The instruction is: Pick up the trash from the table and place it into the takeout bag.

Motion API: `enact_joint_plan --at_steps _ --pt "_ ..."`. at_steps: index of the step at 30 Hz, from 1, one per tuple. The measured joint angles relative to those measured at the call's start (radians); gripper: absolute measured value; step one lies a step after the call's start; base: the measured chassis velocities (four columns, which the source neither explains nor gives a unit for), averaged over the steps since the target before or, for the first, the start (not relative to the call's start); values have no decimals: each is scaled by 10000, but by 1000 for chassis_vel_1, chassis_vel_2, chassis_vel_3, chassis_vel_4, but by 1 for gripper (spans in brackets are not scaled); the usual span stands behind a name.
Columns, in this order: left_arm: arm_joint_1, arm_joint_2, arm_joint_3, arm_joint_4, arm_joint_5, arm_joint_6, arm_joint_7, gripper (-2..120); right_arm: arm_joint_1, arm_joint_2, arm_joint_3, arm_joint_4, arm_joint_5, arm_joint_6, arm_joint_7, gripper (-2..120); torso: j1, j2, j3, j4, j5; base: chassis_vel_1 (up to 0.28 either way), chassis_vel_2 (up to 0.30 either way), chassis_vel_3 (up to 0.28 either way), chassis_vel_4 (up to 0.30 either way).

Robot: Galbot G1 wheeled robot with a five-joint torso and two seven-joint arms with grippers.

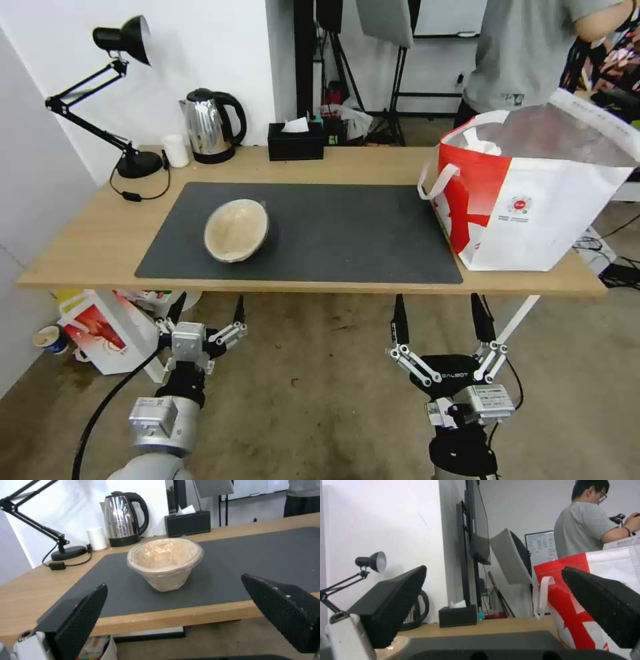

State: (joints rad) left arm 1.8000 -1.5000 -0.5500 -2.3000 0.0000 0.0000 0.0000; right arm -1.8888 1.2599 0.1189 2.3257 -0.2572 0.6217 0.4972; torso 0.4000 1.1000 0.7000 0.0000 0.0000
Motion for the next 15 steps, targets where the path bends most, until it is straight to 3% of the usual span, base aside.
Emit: enact_joint_plan --at_steps 15 --pt "0 0 0 0 0 0 0 100 0 0 -1 0 0 -6 0 100 0 0 0 0 0 0 0 0 0"
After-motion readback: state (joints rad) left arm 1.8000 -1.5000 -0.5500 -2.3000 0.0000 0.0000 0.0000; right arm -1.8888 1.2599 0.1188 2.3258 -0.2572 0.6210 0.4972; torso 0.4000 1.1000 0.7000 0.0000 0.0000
